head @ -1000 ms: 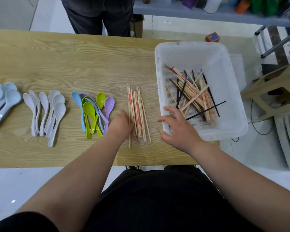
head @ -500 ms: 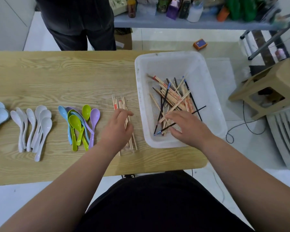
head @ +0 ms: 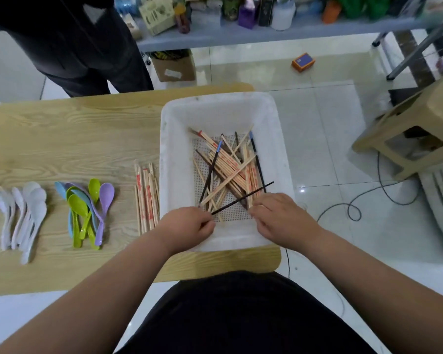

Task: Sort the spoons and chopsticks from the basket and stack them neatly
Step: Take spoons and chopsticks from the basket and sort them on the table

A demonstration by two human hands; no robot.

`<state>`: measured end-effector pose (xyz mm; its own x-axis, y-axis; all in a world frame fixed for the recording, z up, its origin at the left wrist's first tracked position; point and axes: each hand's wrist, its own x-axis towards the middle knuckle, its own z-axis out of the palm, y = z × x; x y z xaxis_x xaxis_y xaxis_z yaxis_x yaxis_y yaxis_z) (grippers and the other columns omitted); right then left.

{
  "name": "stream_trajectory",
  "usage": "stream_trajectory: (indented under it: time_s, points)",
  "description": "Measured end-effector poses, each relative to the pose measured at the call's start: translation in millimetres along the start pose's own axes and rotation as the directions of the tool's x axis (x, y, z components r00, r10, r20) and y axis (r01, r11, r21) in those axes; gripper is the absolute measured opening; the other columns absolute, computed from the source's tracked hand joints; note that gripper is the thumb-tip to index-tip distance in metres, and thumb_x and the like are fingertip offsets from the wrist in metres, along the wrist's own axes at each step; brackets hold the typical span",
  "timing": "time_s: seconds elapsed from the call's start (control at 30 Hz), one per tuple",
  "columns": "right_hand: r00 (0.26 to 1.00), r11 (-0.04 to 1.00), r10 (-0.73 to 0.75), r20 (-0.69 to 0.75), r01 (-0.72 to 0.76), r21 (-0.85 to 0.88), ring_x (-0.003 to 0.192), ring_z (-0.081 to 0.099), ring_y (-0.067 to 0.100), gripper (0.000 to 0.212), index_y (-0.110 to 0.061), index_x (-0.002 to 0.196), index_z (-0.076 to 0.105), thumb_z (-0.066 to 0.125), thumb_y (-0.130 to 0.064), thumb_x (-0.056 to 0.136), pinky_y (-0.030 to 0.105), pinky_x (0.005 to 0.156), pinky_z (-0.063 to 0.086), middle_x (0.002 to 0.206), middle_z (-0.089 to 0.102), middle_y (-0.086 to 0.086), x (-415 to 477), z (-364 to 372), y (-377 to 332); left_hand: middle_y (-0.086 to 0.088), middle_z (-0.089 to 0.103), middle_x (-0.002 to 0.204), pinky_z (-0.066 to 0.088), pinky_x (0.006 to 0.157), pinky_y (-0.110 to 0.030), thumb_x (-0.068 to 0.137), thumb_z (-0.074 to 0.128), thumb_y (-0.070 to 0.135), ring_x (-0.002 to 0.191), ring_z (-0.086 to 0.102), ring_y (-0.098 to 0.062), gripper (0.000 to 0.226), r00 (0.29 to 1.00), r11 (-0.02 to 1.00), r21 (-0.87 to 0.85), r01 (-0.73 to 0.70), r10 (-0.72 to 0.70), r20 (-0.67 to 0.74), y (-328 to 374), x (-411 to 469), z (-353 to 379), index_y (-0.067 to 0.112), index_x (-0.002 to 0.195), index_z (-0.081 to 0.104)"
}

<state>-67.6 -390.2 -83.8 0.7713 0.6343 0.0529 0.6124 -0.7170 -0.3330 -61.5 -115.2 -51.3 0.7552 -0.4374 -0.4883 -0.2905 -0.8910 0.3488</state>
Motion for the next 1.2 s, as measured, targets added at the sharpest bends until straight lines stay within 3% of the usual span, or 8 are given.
stream_trajectory:
  time_s: [0.1,0.2,0.3,0.43,0.57,0.83,0.93,1.2]
  points:
    - [1.000,1.000,-0.012,-0.009,0.012,-0.023,0.114,0.059,0.027,0.028,-0.014,0.111,0.072,0.060,-0.025,0.087,0.043,0.104,0.045,0.113,0.066,0.007,14.1,-7.4,17.8,0.001,0.058,0.105,0.052,0.081,-0.038,0.090,0.061,0.045,0.098,0.060,-0.023,0.027,0.979,0.978,-0.115,0.171,-0.182,-0.089,13.0,34.0,-6.2,0.022,0.103,0.058]
    - [0.999,0.998,-0.034,0.038,0.036,-0.043,0.119,0.057,0.030,0.037,-0.012,0.113,0.071,0.049,-0.029,0.088,0.047,0.104,0.045,0.119,0.065,0.011,28.5,-14.2,32.1,-0.011,0.031,0.150,0.037,0.113,-0.046,0.075,0.073,0.063,0.138,0.033,-0.031,0.106,0.911,0.910,-0.064,0.410,-0.412,-0.021,22.7,74.1,-1.9,0.010,0.151,0.023]
    - [0.993,0.993,-0.078,0.093,0.085,-0.076,0.125,0.055,0.027,0.036,-0.017,0.112,0.071,0.049,-0.032,0.088,0.046,0.103,0.042,0.123,0.065,0.007,29.4,-11.6,34.1,-0.014,0.013,0.160,0.026,0.119,-0.049,0.066,0.077,0.068,0.147,0.017,-0.035,0.139,0.858,0.854,-0.082,0.513,-0.514,0.020,29.3,106.2,11.7,0.006,0.157,-0.008]
    - [0.998,0.997,-0.053,0.031,0.055,-0.051,0.121,0.056,0.028,0.030,-0.016,0.110,0.071,0.056,-0.027,0.086,0.043,0.097,0.042,0.120,0.065,0.007,27.8,-6.6,33.9,-0.018,0.030,0.148,0.024,0.116,-0.042,0.075,0.075,0.055,0.137,0.031,-0.034,0.110,0.813,0.820,-0.219,0.528,-0.563,-0.150,35.7,126.2,20.6,0.000,0.150,0.016]
    - [0.998,0.996,-0.049,0.029,0.052,-0.079,0.118,0.055,0.030,0.030,-0.014,0.108,0.070,0.055,-0.026,0.084,0.042,0.093,0.040,0.119,0.064,0.008,30.0,-3.5,33.9,-0.014,0.042,0.135,0.034,0.110,-0.044,0.076,0.076,0.046,0.126,0.042,-0.034,0.083,0.690,0.658,-0.512,0.553,-0.705,-0.161,37.7,134.5,18.6,0.006,0.134,0.034]
    - [0.994,0.993,-0.057,0.088,0.066,-0.096,0.112,0.057,0.031,0.028,-0.014,0.098,0.070,0.051,-0.028,0.083,0.042,0.091,0.039,0.110,0.065,0.008,30.6,-3.8,33.6,-0.011,0.050,0.129,0.046,0.101,-0.043,0.073,0.076,0.027,0.119,0.053,-0.035,0.070,0.599,0.489,-0.667,0.562,-0.797,-0.079,33.3,144.7,19.1,0.016,0.129,0.036]
    - [0.996,0.995,-0.053,0.071,0.058,-0.084,0.107,0.060,0.030,0.025,-0.014,0.093,0.071,0.051,-0.026,0.082,0.042,0.089,0.039,0.104,0.067,0.007,31.1,-3.4,32.8,-0.010,0.052,0.128,0.049,0.100,-0.043,0.073,0.073,0.037,0.116,0.055,-0.033,0.072,0.573,0.410,-0.727,0.551,-0.819,-0.028,36.7,147.8,15.8,0.016,0.133,0.039]
    - [0.991,0.995,-0.040,0.131,0.052,-0.088,0.101,0.060,0.031,0.028,-0.013,0.091,0.071,0.047,-0.025,0.083,0.042,0.087,0.039,0.102,0.066,0.007,32.4,-8.9,30.9,-0.016,0.028,0.137,0.041,0.079,-0.029,0.082,0.071,0.016,0.108,0.050,-0.030,0.062,0.542,0.437,-0.683,0.585,-0.837,-0.072,37.0,149.0,16.0,0.007,0.132,0.035]
